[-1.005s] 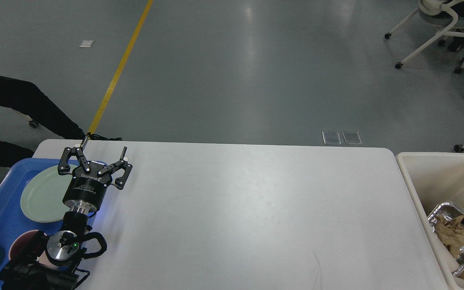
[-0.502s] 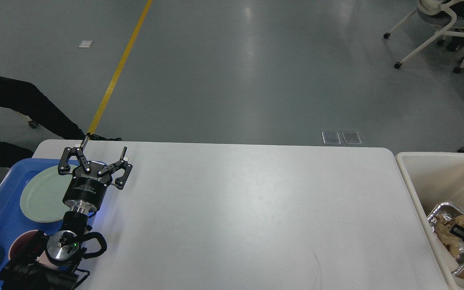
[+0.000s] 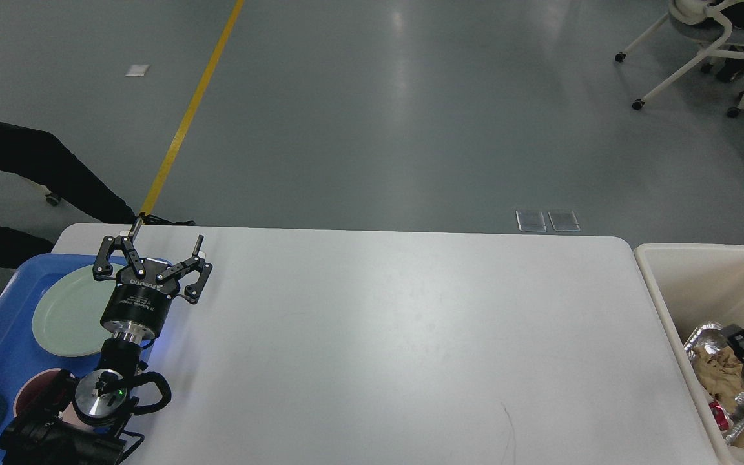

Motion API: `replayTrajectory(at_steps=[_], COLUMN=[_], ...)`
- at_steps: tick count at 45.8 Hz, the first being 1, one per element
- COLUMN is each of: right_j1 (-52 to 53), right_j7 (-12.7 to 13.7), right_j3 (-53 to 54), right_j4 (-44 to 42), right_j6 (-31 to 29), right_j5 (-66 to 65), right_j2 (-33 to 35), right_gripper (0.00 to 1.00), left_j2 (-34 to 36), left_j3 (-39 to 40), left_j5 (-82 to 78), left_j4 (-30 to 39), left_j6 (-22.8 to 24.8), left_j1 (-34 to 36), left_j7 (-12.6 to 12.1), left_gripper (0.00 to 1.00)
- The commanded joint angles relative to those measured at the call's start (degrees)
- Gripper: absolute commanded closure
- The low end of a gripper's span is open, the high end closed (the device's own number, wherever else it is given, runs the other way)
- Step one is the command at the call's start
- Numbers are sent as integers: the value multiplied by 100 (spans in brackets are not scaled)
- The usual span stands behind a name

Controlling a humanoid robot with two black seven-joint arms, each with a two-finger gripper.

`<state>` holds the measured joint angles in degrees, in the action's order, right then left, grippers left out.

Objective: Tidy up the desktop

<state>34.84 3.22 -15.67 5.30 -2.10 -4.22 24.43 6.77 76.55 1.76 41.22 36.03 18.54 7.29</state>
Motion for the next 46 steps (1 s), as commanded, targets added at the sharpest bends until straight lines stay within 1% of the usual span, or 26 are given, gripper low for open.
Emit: replayTrajectory(at_steps=[1, 7, 10, 15, 18, 20, 23, 27, 29, 31, 32, 34, 40, 44, 46], right_j1=[418, 419, 261, -328, -618, -995, -1566, -1902, -2007, -2156, -2253, -2385, -2561, -2789, -2842], right_j7=[-6, -6, -15, -24, -67, -111, -199, -331, -453, -664, -848, -1103, -1587, -2070, -2150], right_j3=[1292, 3295, 4622, 6687, 8023, 8771, 9572, 10022, 10093, 10119, 10128, 10093, 10031, 9970, 9847], right_j4=[1076, 2421, 2800, 3169, 3652, 4003, 4565, 5059, 5199, 5331, 5428, 5551, 5596, 5666, 5675], right_j6=[-10, -71, -80, -98, -115, -150, -378, -922, -1143, -1249, -1266, -1275, -1231, -1249, -1249], right_j5=[0, 0, 0, -9, -18, -61, -141, -439, -580, -633, -676, -712, -1247, -1477, -1477], right_j2=[676, 1423, 1556, 1337, 1100, 889, 555, 282, 185, 28, -78, -166, -351, -500, -509], right_gripper=[0, 0, 0, 0, 0, 0, 0, 0, 0, 0, 0, 0, 0, 0, 0], left_j2=[0, 0, 0, 0, 0, 0, 0, 0, 0, 0, 0, 0, 0, 0, 0], left_j3=[0, 0, 0, 0, 0, 0, 0, 0, 0, 0, 0, 0, 0, 0, 0], left_j5=[0, 0, 0, 0, 0, 0, 0, 0, 0, 0, 0, 0, 0, 0, 0], left_j4=[9, 0, 0, 0, 0, 0, 0, 0, 0, 0, 0, 0, 0, 0, 0], left_j6=[1, 1, 1, 1, 1, 1, 1, 1, 1, 1, 1, 1, 1, 1, 1], left_j1=[0, 0, 0, 0, 0, 0, 0, 0, 0, 0, 0, 0, 0, 0, 0], left_j7=[0, 0, 0, 0, 0, 0, 0, 0, 0, 0, 0, 0, 0, 0, 9], left_gripper=[3, 3, 3, 3, 3, 3, 3, 3, 3, 3, 3, 3, 3, 3, 3])
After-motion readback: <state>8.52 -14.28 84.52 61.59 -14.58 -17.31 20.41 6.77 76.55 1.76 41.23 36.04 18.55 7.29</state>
